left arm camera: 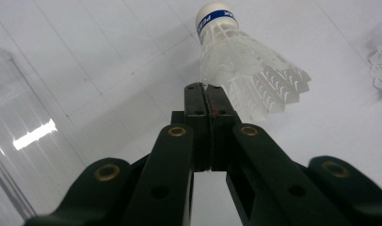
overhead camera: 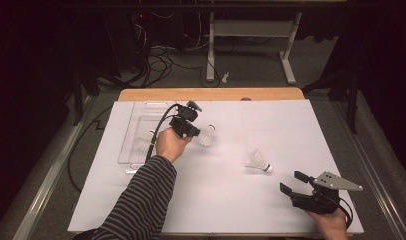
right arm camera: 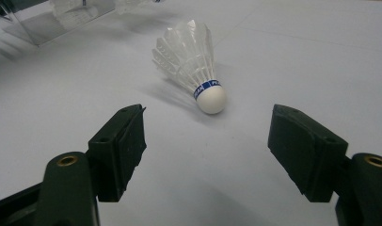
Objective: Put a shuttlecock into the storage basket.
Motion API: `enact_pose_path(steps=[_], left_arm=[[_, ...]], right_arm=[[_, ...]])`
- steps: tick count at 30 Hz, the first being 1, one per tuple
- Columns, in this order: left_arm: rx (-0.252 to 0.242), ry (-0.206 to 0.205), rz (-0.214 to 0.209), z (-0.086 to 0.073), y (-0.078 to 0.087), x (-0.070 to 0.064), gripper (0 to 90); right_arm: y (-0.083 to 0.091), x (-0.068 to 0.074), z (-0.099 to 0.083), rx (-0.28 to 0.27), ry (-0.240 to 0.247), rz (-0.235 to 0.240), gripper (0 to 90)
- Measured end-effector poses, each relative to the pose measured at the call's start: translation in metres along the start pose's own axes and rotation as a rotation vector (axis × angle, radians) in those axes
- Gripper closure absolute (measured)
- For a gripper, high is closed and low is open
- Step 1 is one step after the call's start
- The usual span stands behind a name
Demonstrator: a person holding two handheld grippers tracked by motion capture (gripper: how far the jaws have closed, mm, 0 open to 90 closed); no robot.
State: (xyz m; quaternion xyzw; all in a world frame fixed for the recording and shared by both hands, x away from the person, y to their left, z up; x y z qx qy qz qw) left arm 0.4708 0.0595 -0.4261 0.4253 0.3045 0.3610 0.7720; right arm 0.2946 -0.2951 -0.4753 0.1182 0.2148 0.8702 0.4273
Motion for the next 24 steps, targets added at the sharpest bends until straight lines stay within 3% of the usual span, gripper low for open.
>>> enact_pose_path(steps=[24], left_arm=[[-0.051,-0.04,-0.053,-0.012,0.018,-0.013,89.7]], right_arm=[[0.0,0.0,0.0,0.003,0.001,0.0,28.5]])
Point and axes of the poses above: each handheld gripper's, and its own axes: y roughly backward along the jaws, z roughly out of its top, x roughly to its left, the point moved 4 cm from there along -y, roughly forward along the jaws, and after that the axes turned 4 degrees about y, right-handed, at the moved point
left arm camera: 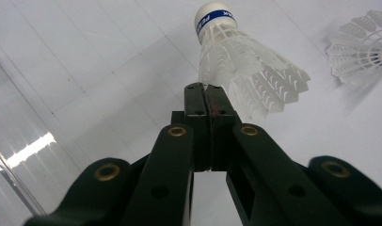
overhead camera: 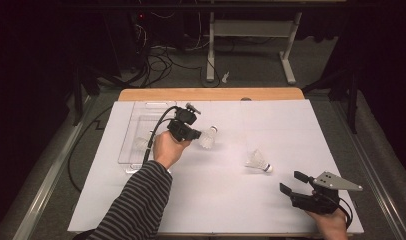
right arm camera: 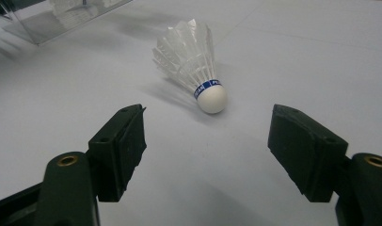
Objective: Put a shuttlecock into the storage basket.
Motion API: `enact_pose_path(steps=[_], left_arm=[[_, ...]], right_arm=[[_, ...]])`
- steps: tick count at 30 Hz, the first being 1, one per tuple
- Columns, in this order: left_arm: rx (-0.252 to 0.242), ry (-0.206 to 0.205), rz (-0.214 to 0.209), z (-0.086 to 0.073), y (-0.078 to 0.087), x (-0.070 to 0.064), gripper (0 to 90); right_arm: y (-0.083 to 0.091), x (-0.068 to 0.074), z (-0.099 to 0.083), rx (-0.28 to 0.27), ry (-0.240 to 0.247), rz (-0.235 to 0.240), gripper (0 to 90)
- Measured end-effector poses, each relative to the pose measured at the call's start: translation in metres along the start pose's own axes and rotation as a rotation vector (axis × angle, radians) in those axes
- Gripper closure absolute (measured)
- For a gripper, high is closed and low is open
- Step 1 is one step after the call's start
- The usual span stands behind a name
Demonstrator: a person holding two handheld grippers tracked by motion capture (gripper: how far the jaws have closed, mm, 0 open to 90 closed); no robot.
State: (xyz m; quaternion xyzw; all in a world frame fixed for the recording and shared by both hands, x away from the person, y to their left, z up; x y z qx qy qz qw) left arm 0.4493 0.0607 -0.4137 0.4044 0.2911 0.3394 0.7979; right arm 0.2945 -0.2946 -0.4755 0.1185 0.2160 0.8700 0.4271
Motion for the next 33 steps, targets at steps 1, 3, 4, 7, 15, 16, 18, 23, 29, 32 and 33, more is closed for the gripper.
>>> enact_pose_path(steps=[1,3,4,7,15,16,18,23,29,32,33], left_arm=[[-0.002,-0.001,0.0,-0.001,0.001,0.0,89.7],[-0.007,-0.002,0.003,-0.002,0.002,0.0,89.7],[-0.009,-0.002,-0.002,-0.002,0.003,0.0,89.7],[-0.014,-0.001,-0.004,-0.004,0.005,0.0,89.7],[-0.025,-0.01,-0.017,-0.009,0.01,-0.002,89.7],[-0.027,-0.012,-0.019,-0.009,0.011,-0.002,89.7],[-0.029,-0.014,-0.022,-0.01,0.012,-0.003,89.7],[-0.041,-0.02,-0.025,-0.012,0.018,-0.004,89.7],[-0.055,-0.032,-0.02,-0.015,0.025,-0.006,89.7],[-0.062,-0.033,-0.021,-0.017,0.028,-0.006,89.7],[-0.064,-0.031,-0.022,-0.018,0.028,-0.006,89.7]], right_arm=[[0.0,0.0,0.0,-0.001,-0.001,0.0,28.5],[0.0,0.0,0.0,-0.001,-0.002,-0.001,28.5],[0.0,0.0,0.0,-0.001,-0.002,-0.001,28.5],[0.0,0.0,0.0,-0.001,-0.002,-0.002,28.5],[0.0,0.0,0.0,0.0,-0.001,-0.002,28.5],[0.0,0.0,0.0,0.0,-0.001,-0.002,28.5],[0.0,0.0,0.0,0.0,-0.002,-0.002,28.5],[0.0,0.0,0.0,0.0,-0.001,-0.002,28.5],[0.0,0.0,0.0,-0.001,0.0,0.0,28.6],[0.0,0.0,0.0,-0.001,0.001,0.0,28.6],[0.0,0.0,0.0,-0.001,0.001,0.0,28.6]])
Point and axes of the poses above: each handheld gripper's, and its own axes: y roughly backward along the jaws, z roughly out of its top, x roughly to its left, the point moved 4 cm from there along -y, roughly forward along the jaws, and after that the axes turned 4 degrees about y, right-handed, at the moved point
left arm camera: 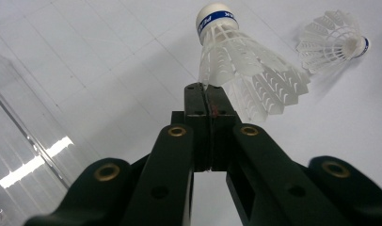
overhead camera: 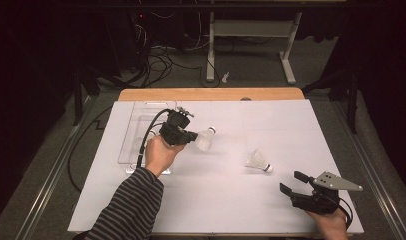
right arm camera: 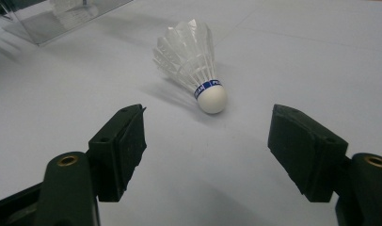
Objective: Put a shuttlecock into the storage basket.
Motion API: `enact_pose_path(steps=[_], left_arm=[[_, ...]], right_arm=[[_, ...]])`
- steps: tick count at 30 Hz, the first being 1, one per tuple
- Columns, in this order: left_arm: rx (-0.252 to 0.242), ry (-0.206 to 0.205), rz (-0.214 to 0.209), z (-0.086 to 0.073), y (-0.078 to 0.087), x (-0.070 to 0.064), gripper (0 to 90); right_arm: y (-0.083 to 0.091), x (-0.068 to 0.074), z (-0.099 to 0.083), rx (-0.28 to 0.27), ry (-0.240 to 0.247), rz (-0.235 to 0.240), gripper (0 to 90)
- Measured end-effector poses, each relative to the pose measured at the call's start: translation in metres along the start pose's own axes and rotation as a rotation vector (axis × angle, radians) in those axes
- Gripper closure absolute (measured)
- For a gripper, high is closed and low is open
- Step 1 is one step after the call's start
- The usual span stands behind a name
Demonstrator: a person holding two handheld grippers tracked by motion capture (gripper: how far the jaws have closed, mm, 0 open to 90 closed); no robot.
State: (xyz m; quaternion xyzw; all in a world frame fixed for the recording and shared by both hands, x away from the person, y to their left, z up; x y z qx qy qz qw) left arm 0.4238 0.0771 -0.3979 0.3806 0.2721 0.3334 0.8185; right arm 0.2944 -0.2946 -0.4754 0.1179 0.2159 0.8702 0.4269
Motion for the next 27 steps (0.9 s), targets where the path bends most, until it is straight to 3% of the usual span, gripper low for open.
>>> enact_pose_path(steps=[27], left_arm=[[-0.053,0.029,0.02,-0.012,0.03,0.013,89.7]], right_arm=[[0.0,0.0,0.0,0.0,0.001,-0.001,28.7]])
Point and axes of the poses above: each handheld gripper's, and its own axes: y roughly backward along the jaws, z roughly out of its top, x roughly to its left, the point moved 4 cm from there along -y, roughly forward along the jaws, and after that the axes turned 4 degrees about y, right-handed, at the moved point
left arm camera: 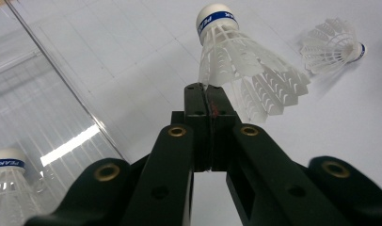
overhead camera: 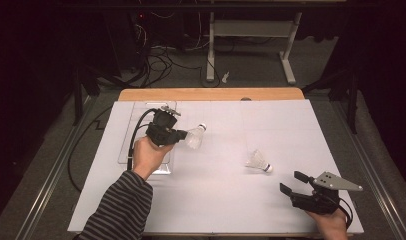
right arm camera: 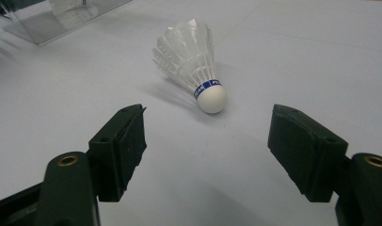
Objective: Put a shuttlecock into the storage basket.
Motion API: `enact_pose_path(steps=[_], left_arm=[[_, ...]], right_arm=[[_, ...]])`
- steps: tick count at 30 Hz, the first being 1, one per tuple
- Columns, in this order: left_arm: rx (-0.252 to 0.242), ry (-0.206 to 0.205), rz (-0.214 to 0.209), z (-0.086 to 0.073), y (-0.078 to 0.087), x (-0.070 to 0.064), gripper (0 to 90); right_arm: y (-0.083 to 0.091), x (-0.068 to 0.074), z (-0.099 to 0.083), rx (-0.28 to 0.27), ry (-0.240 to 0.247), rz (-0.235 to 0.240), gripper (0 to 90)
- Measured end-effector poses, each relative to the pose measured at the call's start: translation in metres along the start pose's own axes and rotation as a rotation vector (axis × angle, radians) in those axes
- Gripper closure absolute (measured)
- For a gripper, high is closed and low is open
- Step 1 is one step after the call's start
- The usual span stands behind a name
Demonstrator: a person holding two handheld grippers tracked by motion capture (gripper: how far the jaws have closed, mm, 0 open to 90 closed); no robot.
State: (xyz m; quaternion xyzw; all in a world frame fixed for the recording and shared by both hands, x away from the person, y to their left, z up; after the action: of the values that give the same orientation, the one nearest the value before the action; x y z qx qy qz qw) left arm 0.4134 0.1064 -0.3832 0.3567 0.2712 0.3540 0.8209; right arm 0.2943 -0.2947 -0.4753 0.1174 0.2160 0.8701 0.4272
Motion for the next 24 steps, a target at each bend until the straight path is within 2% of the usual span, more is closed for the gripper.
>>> enact_pose_path(steps=[6,9,24], left_arm=[[-0.012,0.011,0.013,0.0,0.005,0.005,89.7],[-0.034,0.023,0.025,0.0,0.008,0.008,89.7],[-0.045,0.06,0.053,-0.004,0.02,0.023,89.7]], right_arm=[[0.0,0.0,0.0,0.002,-0.002,0.0,28.6],[0.0,0.0,0.0,0.001,-0.003,0.0,28.7],[0.0,0.001,0.0,0.0,0.003,0.0,28.7]])
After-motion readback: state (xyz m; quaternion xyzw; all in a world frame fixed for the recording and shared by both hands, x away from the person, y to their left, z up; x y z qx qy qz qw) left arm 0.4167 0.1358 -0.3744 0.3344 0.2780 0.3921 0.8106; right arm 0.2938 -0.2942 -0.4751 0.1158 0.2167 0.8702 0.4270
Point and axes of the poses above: each handheld gripper's, and its own axes: y roughly backward along the jaws, z roughly out of its top, x roughly to its left, the point moved 4 cm from there along -y, roughly forward along the jaws, and after that the axes turned 4 degrees about y, right-handed, at the moved point
